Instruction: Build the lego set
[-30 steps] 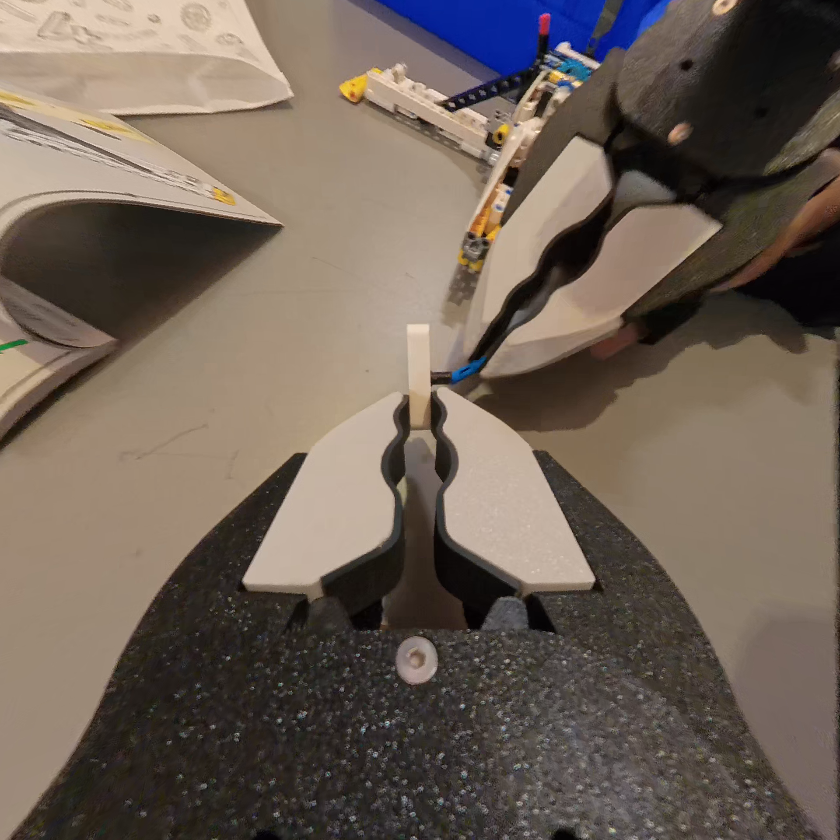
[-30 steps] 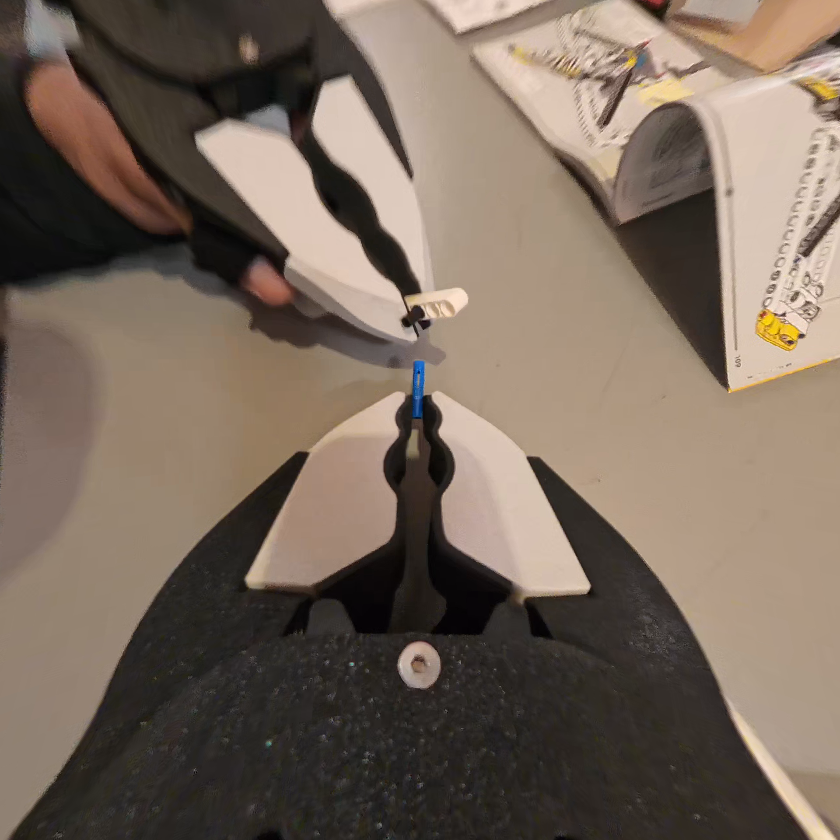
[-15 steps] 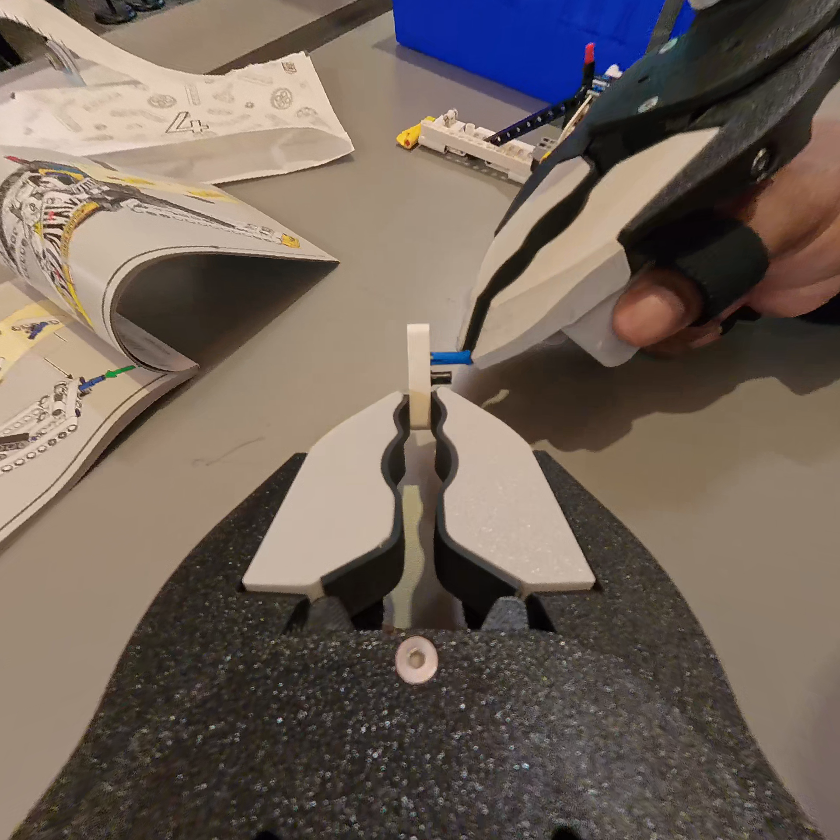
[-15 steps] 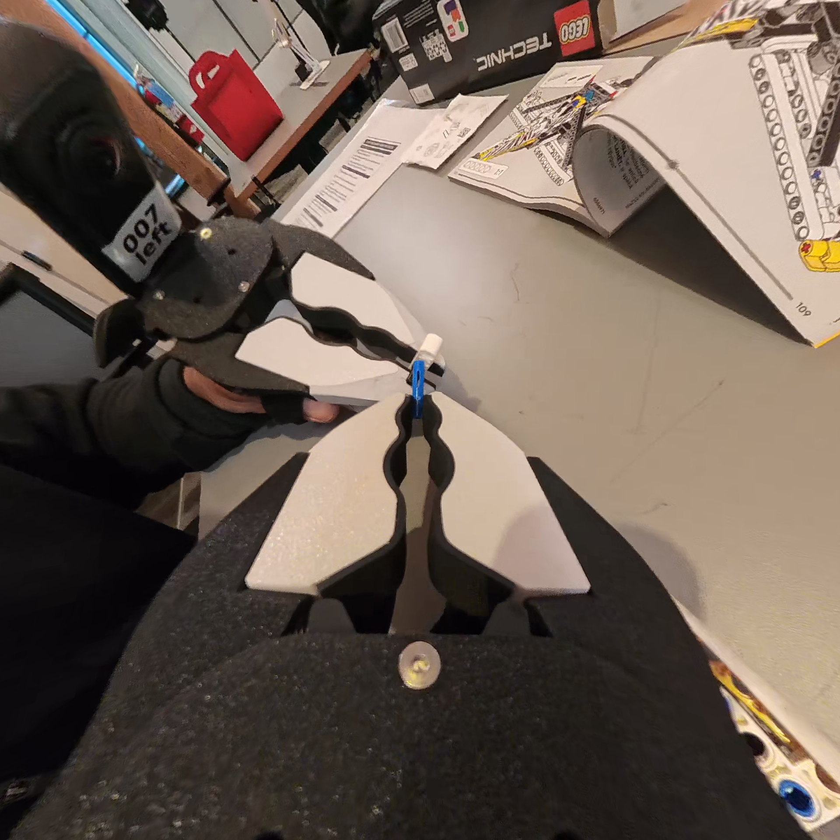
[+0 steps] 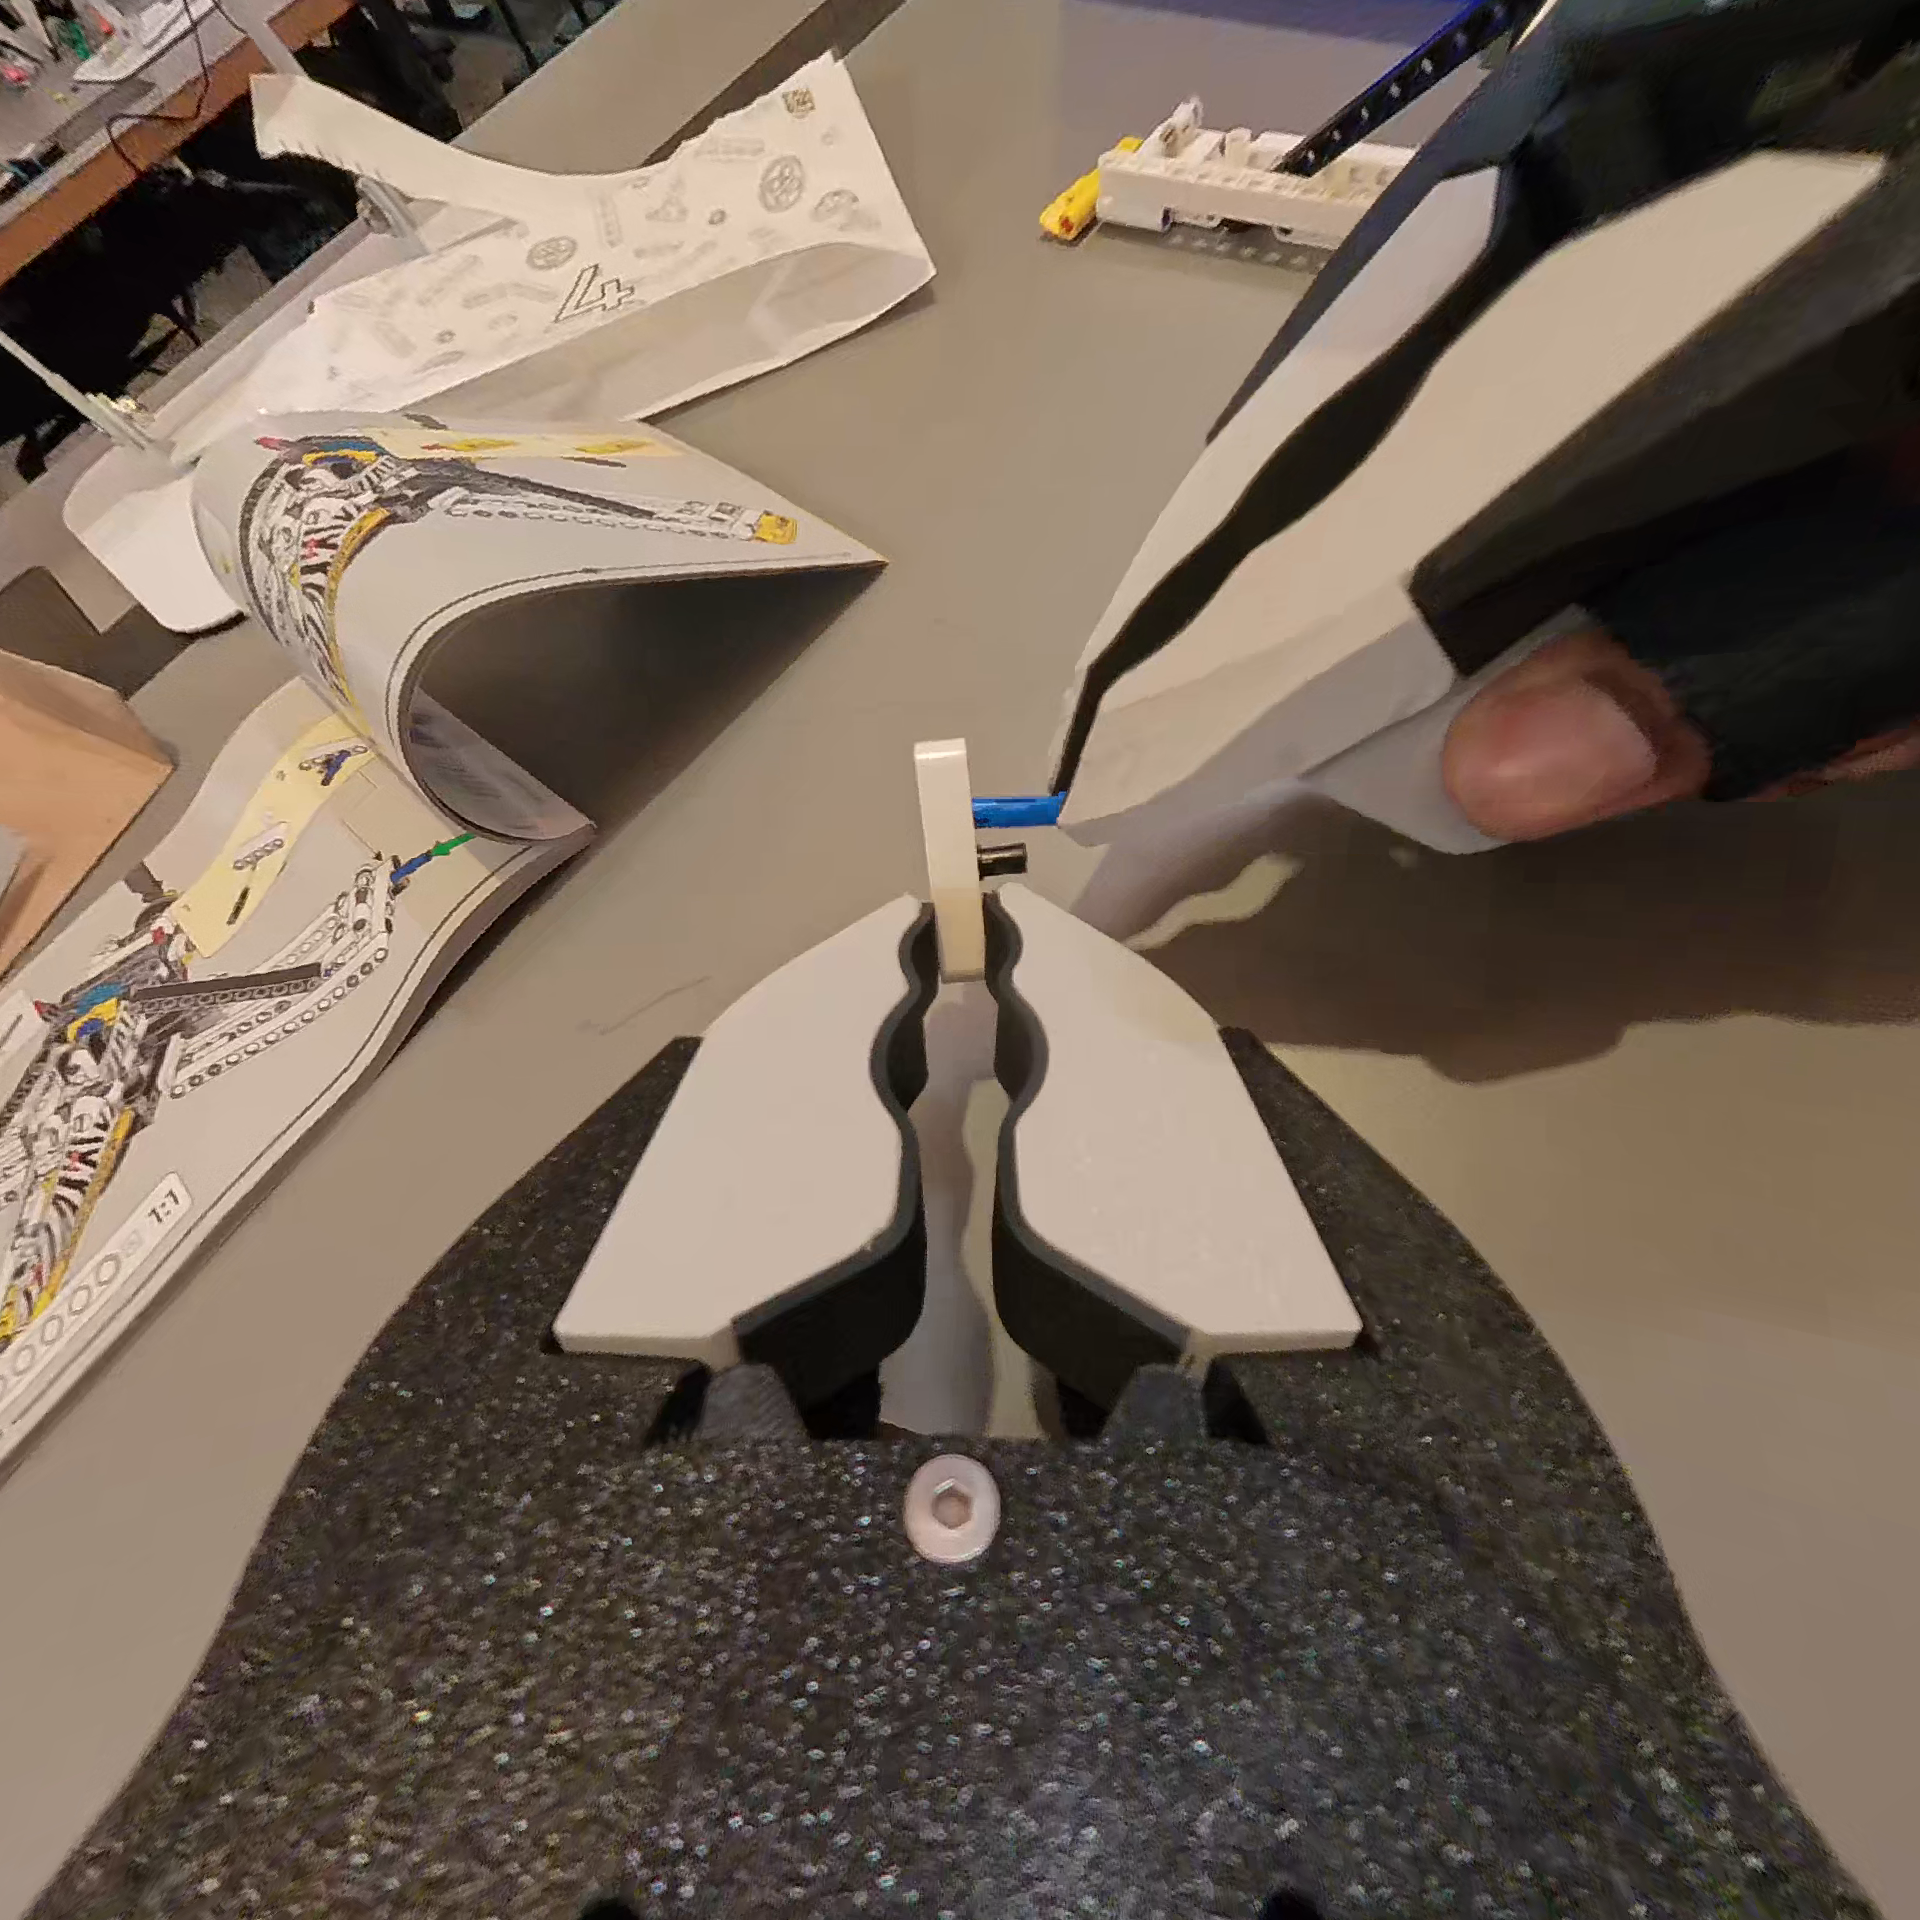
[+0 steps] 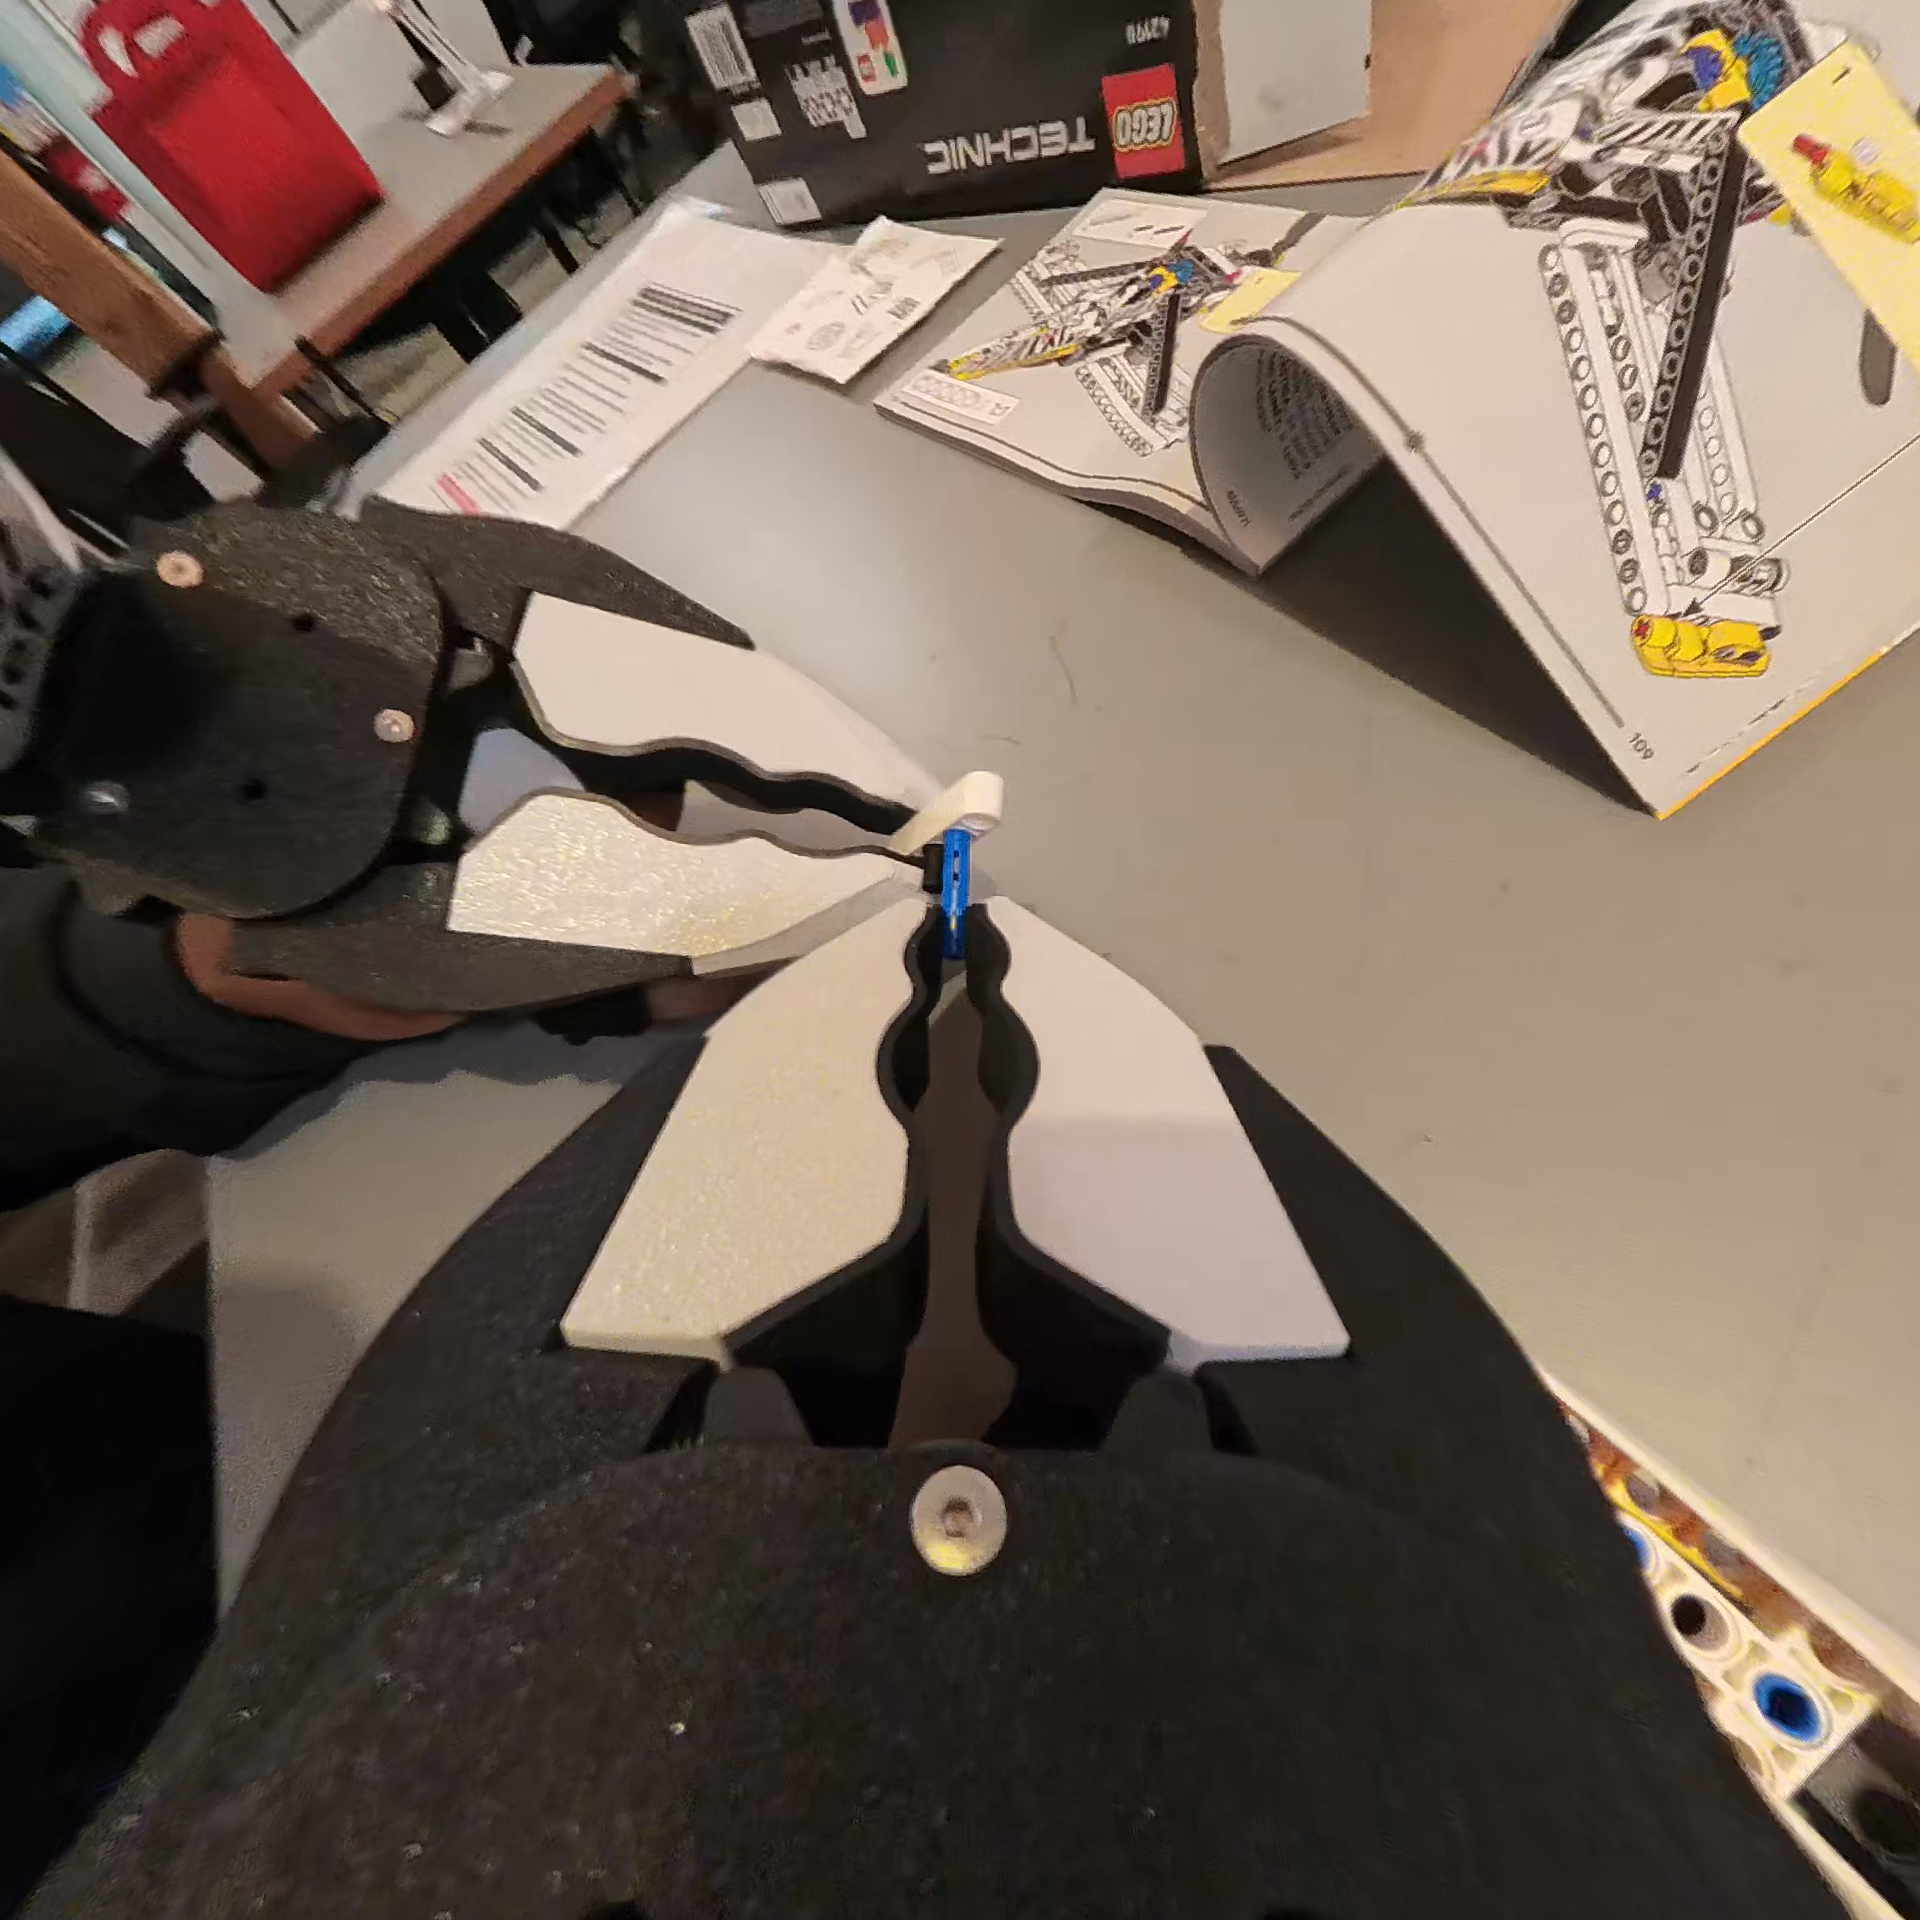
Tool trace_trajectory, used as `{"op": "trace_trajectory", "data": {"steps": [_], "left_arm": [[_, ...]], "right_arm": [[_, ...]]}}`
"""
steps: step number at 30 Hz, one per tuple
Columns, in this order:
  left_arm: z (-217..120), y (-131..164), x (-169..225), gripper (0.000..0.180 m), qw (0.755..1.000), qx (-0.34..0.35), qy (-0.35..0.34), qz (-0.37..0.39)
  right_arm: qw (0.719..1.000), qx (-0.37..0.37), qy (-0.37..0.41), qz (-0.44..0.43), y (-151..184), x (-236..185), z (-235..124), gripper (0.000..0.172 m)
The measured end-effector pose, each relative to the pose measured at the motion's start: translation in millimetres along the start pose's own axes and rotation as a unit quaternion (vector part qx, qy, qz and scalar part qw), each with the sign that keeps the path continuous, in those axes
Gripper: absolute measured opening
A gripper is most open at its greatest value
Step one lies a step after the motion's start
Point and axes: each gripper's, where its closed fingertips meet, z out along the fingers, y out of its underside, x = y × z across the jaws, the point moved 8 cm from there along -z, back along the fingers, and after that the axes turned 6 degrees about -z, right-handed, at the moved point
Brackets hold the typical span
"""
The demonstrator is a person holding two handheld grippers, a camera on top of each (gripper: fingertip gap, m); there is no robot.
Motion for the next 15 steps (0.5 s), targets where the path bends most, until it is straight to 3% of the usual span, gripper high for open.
{"op": "trace_trajectory", "data": {"steps": [1,6,10,15], "left_arm": [[0.1,-0.1,0.0,0.008,1.0,0.001,0.005,-0.008],[-0.8,-2.5,2.8,0.008,1.0,0.001,0.0,-0.005],[-0.9,-0.4,1.8,0.008,1.0,-0.001,0.004,-0.002],[-0.3,2.5,2.0,0.008,0.998,-0.012,-0.012,0.058]], "right_arm": [[1.0,-0.006,0.011,-0.012,0.4,-1.4,1.4,0.004],[0.997,-0.019,0.053,-0.06,1.4,-8.0,5.5,0.003],[0.997,-0.026,0.04,-0.056,2.0,-7.0,5.7,0.003],[0.998,-0.042,0.017,-0.048,3.7,-4.7,5.2,0.003]]}}
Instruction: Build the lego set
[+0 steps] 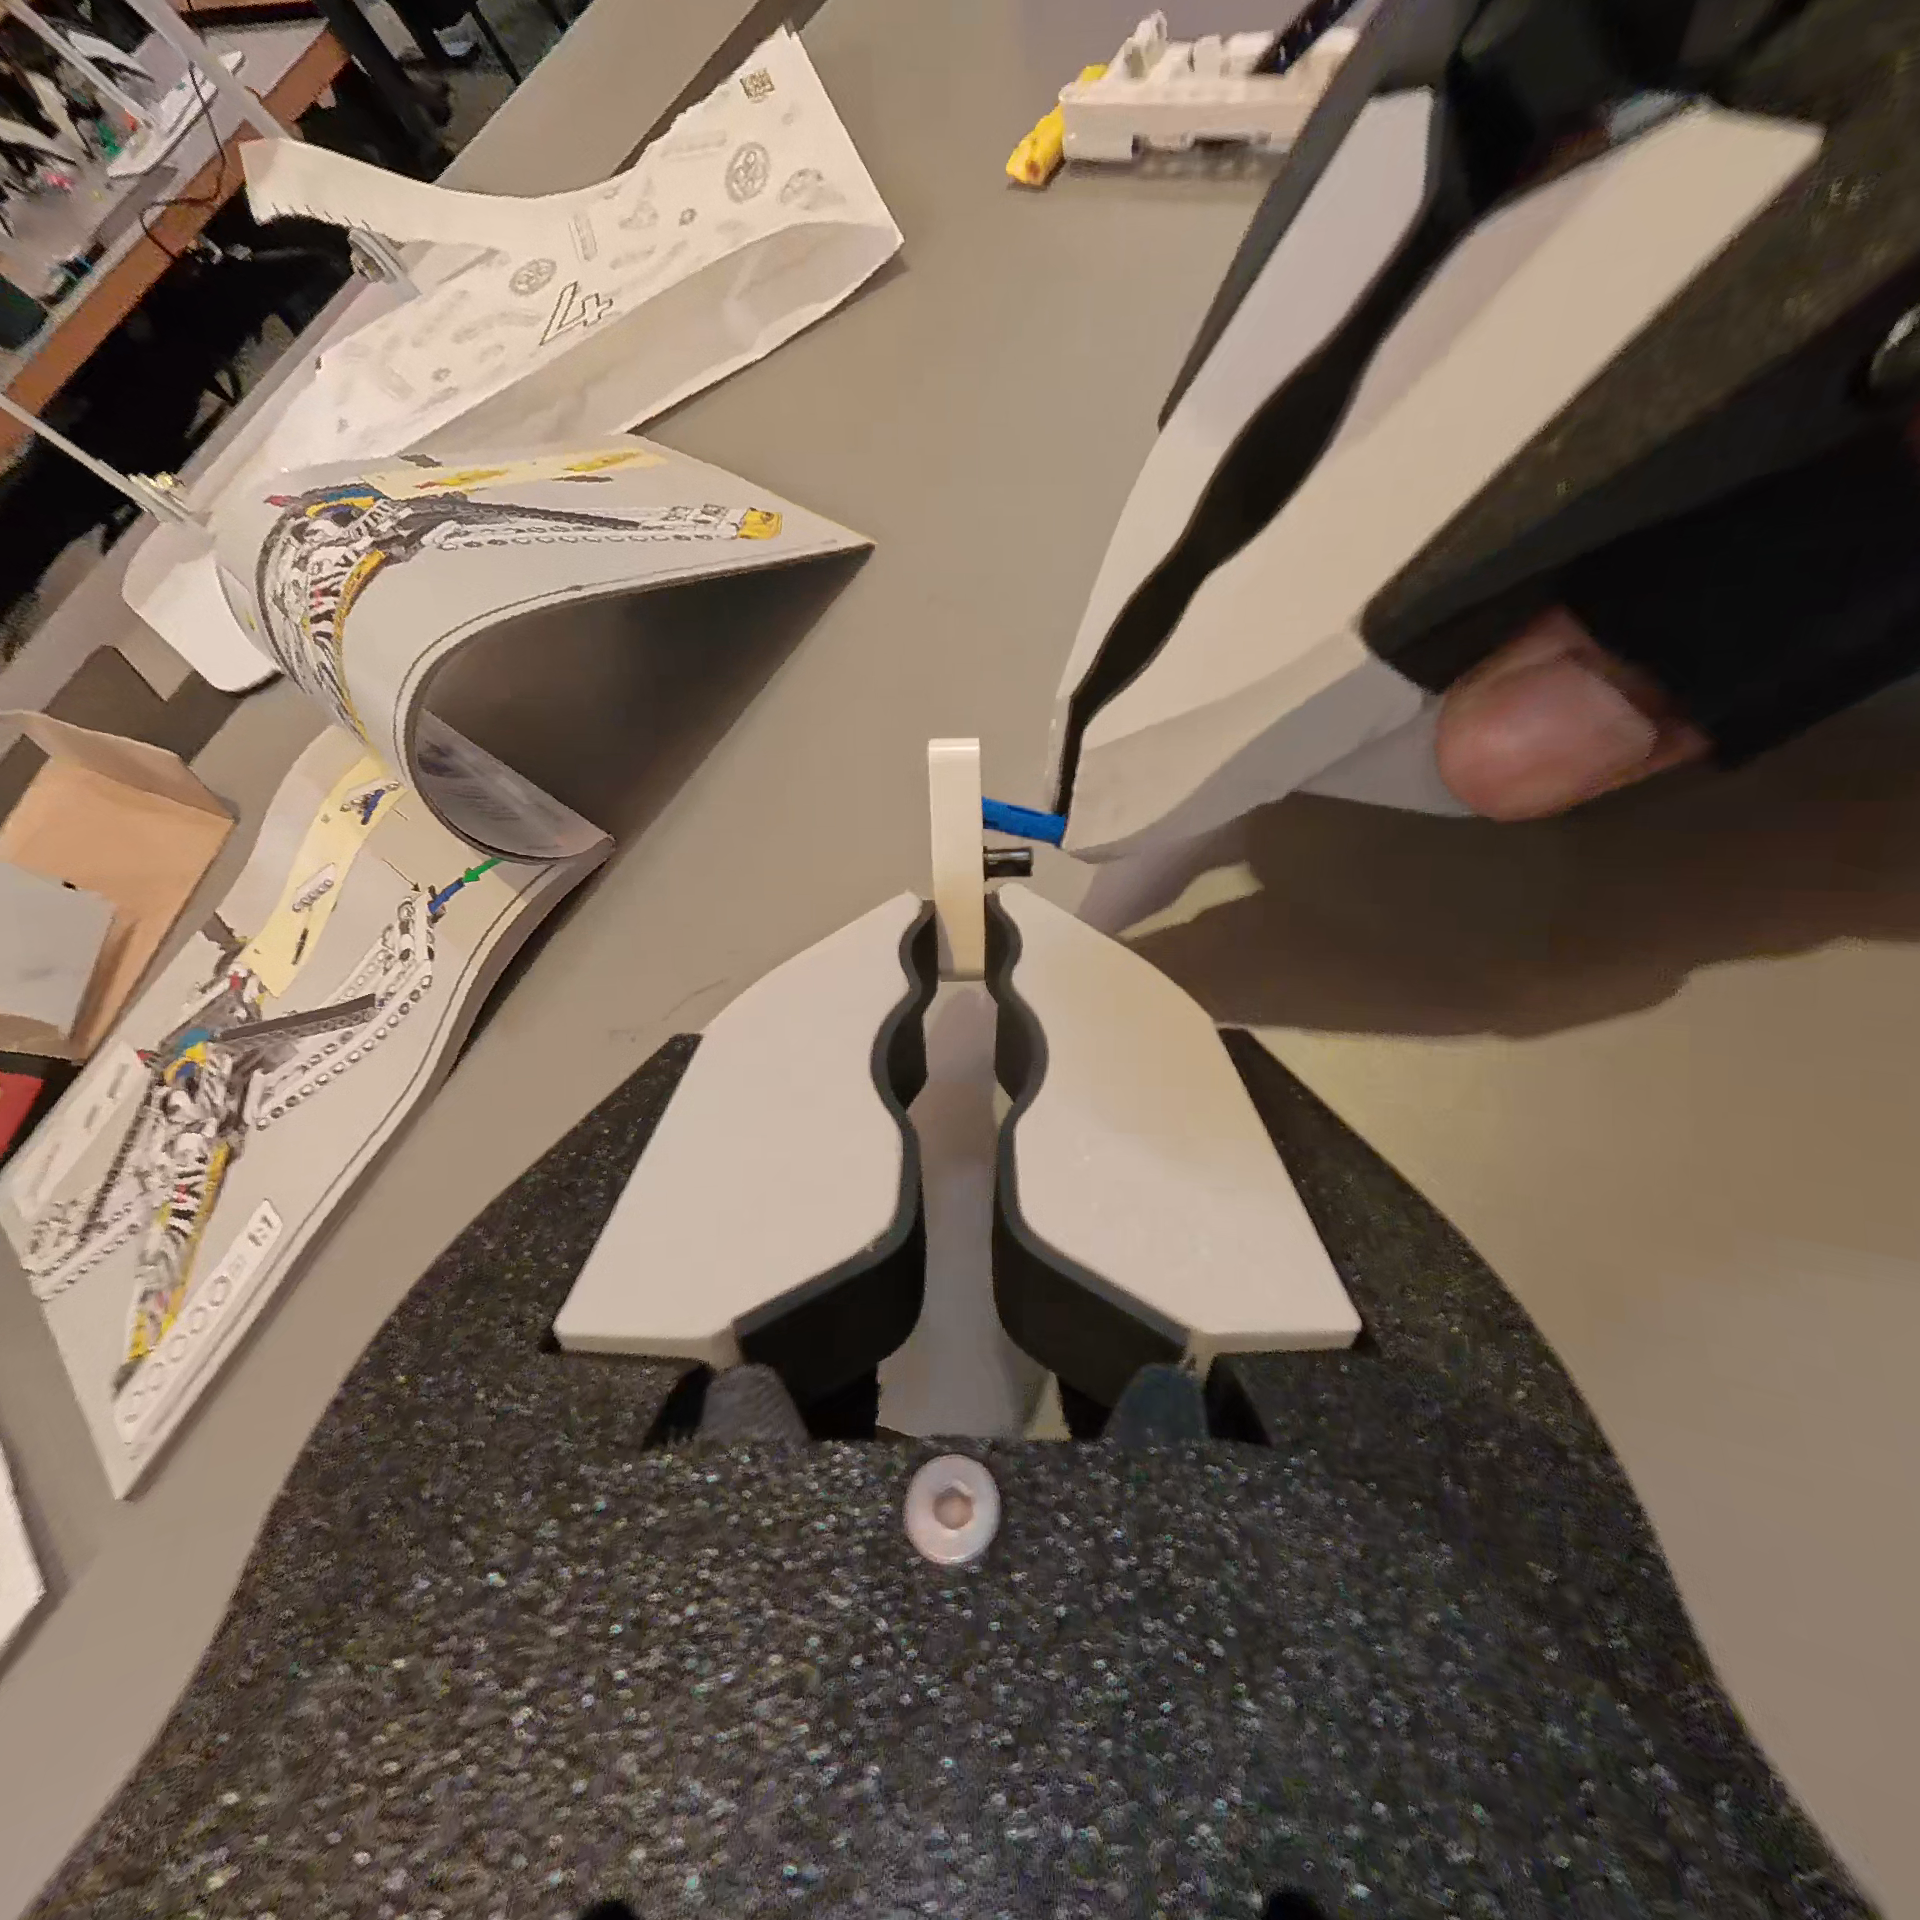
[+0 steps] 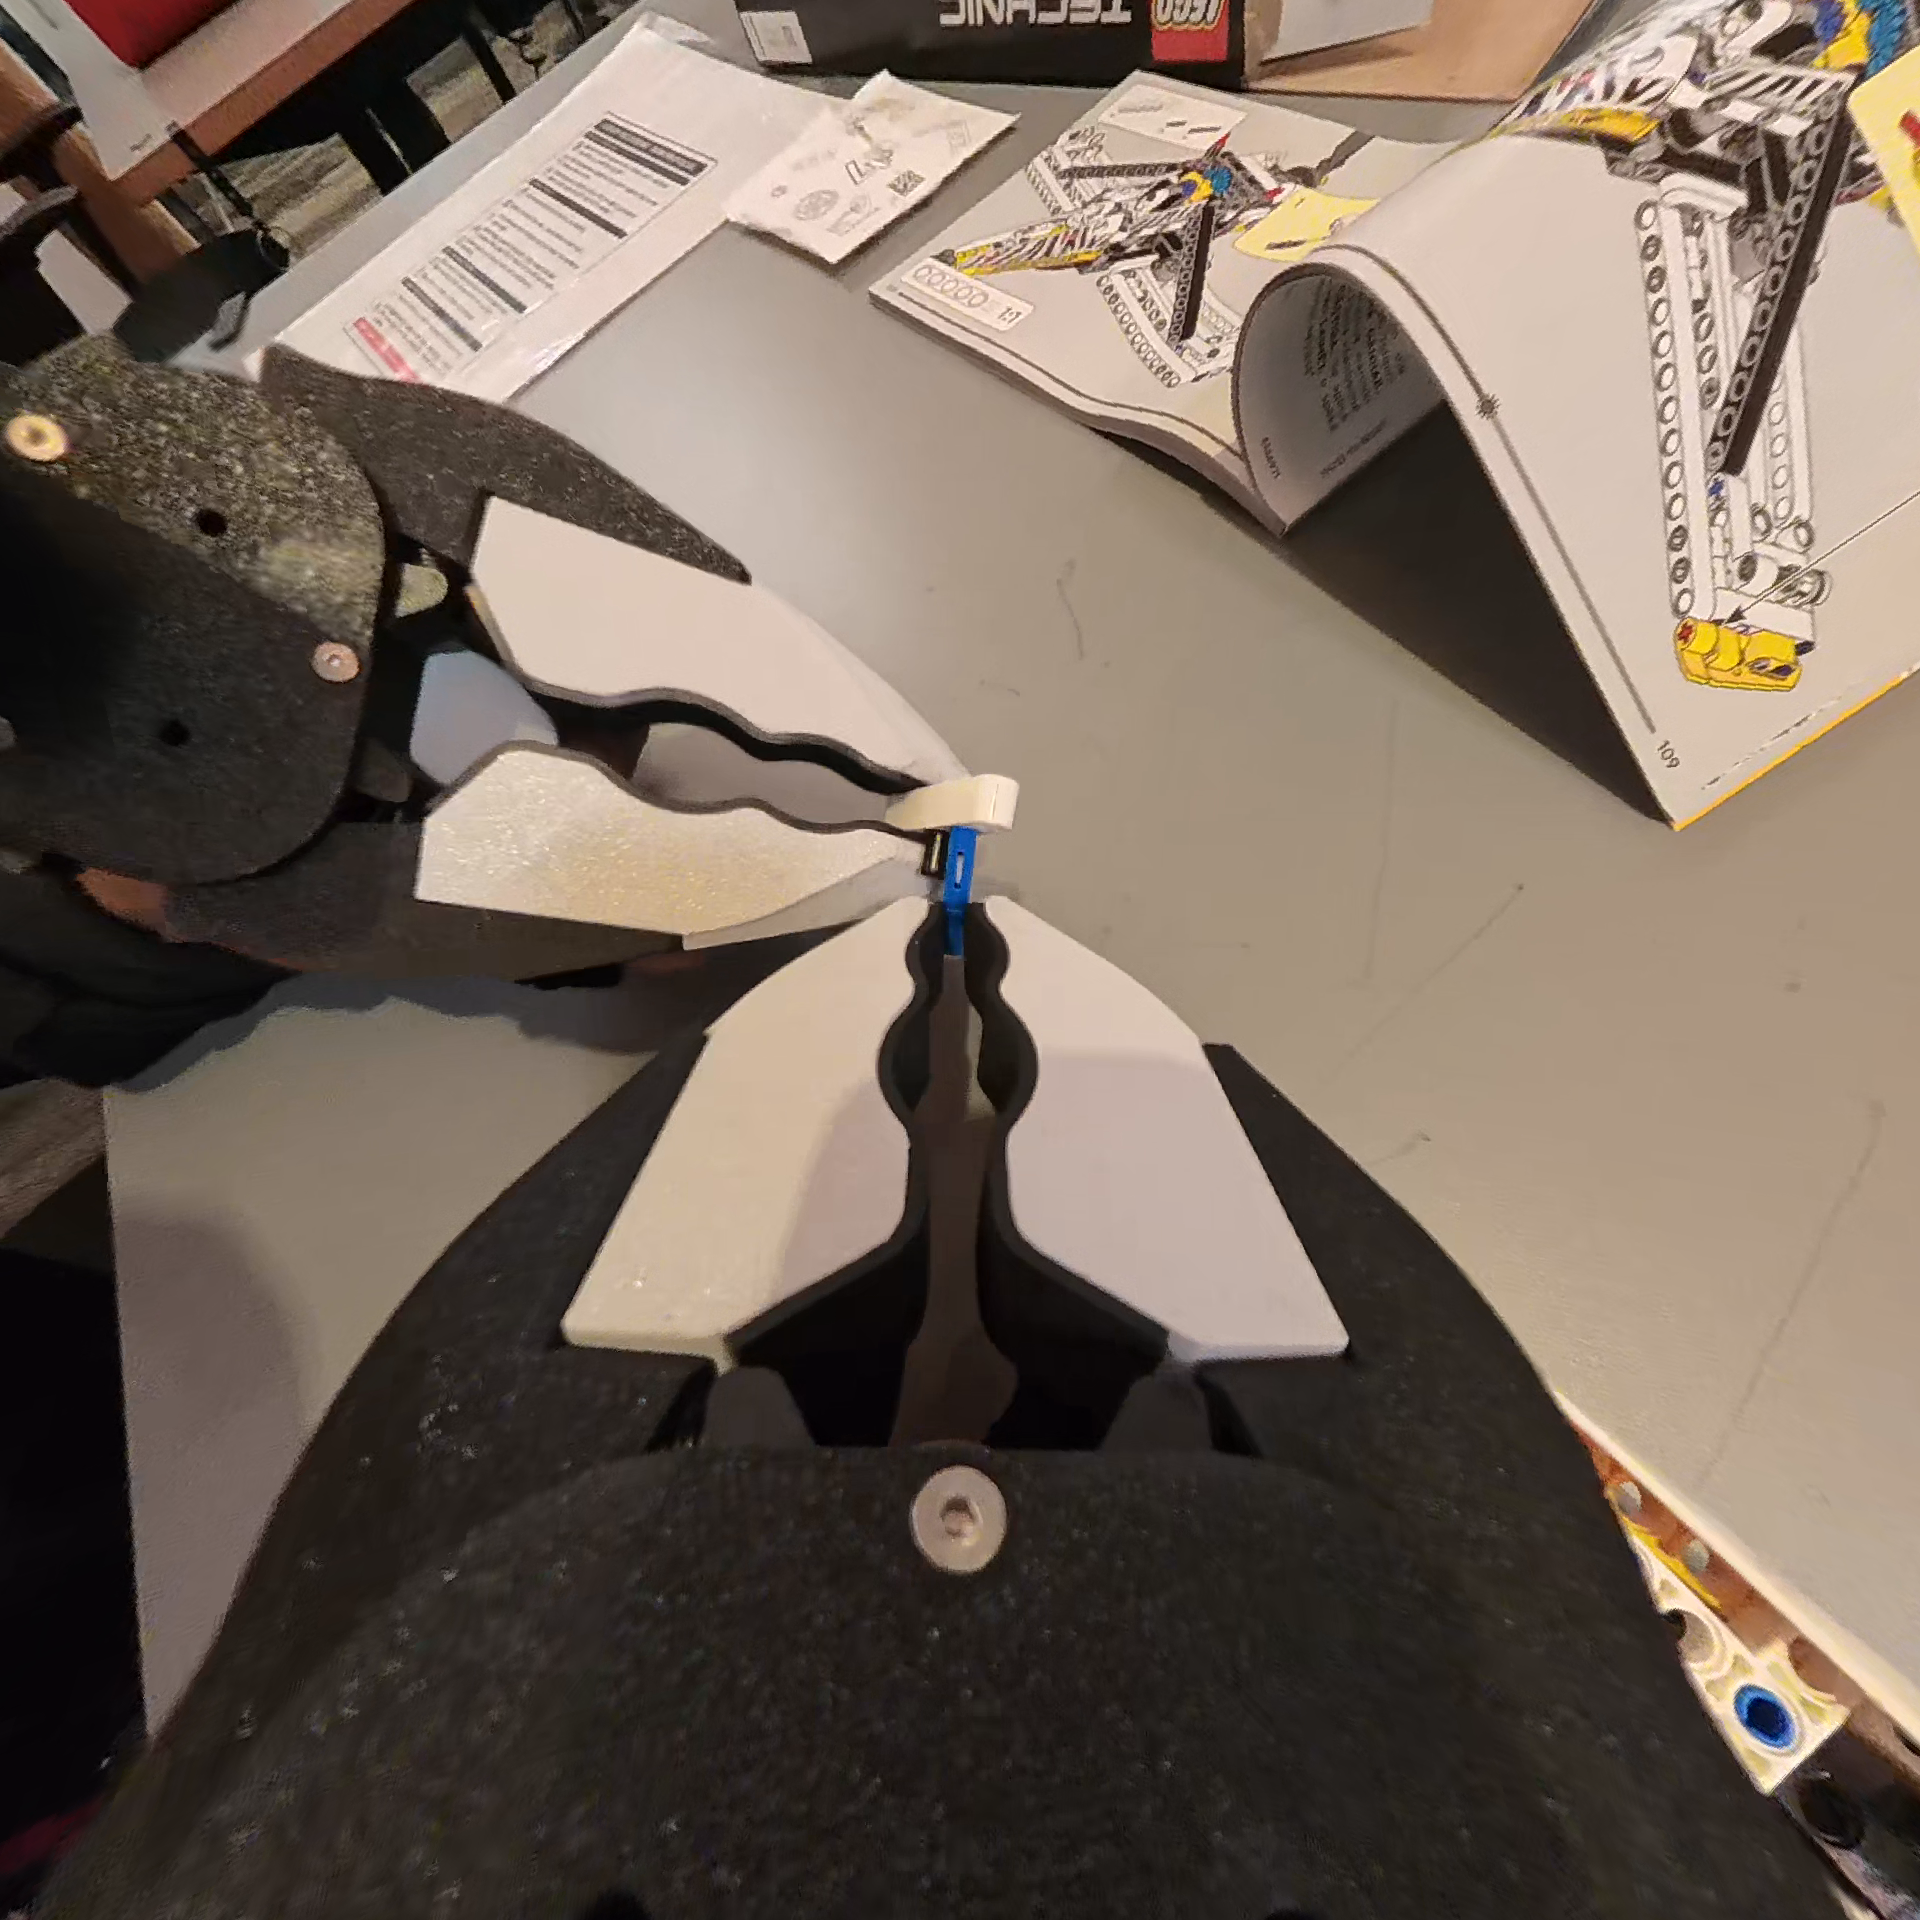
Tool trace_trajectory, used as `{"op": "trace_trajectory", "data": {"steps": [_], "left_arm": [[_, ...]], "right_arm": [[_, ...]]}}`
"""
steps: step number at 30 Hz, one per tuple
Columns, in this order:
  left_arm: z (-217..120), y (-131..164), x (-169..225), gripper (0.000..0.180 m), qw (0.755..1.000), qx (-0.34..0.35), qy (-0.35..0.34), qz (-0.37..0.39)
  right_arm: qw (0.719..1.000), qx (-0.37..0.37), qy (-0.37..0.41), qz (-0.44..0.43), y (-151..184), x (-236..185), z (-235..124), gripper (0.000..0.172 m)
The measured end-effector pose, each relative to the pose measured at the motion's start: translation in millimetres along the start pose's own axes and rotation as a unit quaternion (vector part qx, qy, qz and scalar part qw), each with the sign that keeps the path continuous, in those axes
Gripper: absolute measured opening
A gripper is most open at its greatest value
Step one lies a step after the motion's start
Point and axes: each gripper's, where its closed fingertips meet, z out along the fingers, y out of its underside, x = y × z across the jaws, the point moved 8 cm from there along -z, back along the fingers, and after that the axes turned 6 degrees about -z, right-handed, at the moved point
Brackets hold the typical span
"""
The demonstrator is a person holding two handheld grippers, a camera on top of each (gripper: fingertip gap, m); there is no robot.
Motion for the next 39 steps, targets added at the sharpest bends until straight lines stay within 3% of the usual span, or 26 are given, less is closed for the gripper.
{"op": "trace_trajectory", "data": {"steps": [8,16,24,31,36,39], "left_arm": [[-0.6,2.0,0.4,0.008,0.998,-0.015,-0.022,0.051],[0.4,3.6,-7.5,0.008,0.996,-0.005,0.065,-0.067],[0.5,2.8,-8.0,0.008,0.99,-0.003,0.102,-0.101],[-0.5,3.6,-13.4,0.008,0.992,0.006,0.064,-0.109],[-12.3,1.3,-25.5,0.008,0.988,0.057,-0.077,-0.122],[-16.8,3.7,-36.6,0.008,0.973,0.084,-0.095,-0.191]], "right_arm": [[1.0,0.0,-0.021,0.016,0.4,2.9,-1.2,0.003],[0.997,0.014,-0.04,0.059,0.1,7.5,-3.6,0.002],[0.996,0.038,-0.034,0.066,-3.6,8.4,-5.2,0.0],[0.997,0.029,-0.032,0.061,-0.3,11.9,-7.6,0.0],[0.999,0.034,0.0,0.041,2.3,8.6,-11.3,0.0],[0.999,0.037,0.0,0.027,3.0,6.7,-11.5,0.0]]}}
